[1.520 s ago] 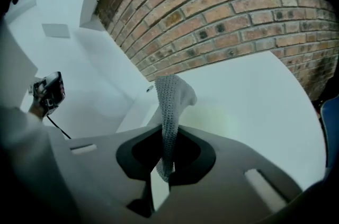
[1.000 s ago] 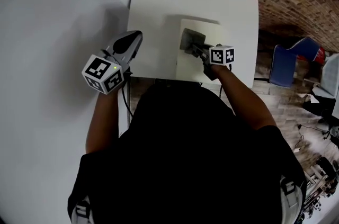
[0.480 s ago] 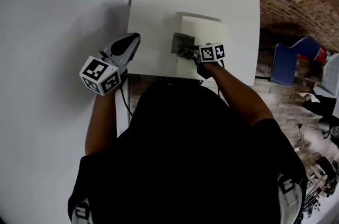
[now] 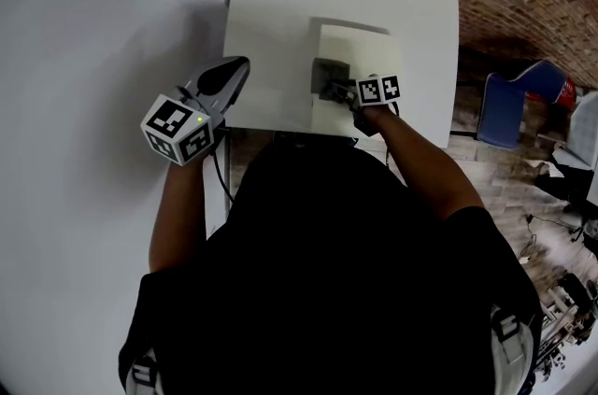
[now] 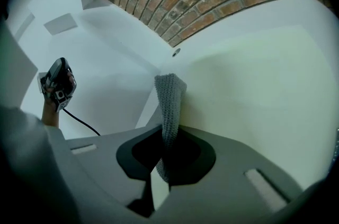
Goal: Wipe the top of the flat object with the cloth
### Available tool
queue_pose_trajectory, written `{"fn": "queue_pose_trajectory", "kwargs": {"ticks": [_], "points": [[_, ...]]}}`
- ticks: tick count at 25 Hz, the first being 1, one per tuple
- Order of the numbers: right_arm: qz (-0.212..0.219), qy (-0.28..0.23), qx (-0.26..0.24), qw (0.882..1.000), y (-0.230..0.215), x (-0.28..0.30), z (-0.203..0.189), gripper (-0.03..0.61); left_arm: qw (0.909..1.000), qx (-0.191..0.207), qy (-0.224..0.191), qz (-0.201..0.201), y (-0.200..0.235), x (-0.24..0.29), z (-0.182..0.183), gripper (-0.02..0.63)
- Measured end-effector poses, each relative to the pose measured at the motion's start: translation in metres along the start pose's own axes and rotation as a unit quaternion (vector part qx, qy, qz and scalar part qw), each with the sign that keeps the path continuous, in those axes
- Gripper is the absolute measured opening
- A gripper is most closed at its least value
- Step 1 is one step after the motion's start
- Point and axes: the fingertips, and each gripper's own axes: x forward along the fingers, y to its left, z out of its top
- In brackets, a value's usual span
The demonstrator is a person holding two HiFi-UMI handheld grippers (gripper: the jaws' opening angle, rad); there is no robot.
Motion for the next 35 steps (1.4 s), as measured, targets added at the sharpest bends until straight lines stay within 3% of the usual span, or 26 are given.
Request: {"fn": "queue_pose_trajectory", "kwargs": {"ticks": [18,35], "points": [[-0.080,-0.012,0.008,0.997,-0.061,-0.072,-0.020,0.009,0.9994,0.004,0.006,-0.033,-0.014,0.026,0.001,0.002],[-0.166,-0.043,0.023,0.985,-0.124,-0.143,-0.030,0.011,0.9977,0.012,0.023,-0.063,-0.030,0.055,-0.001,0.002]]}}
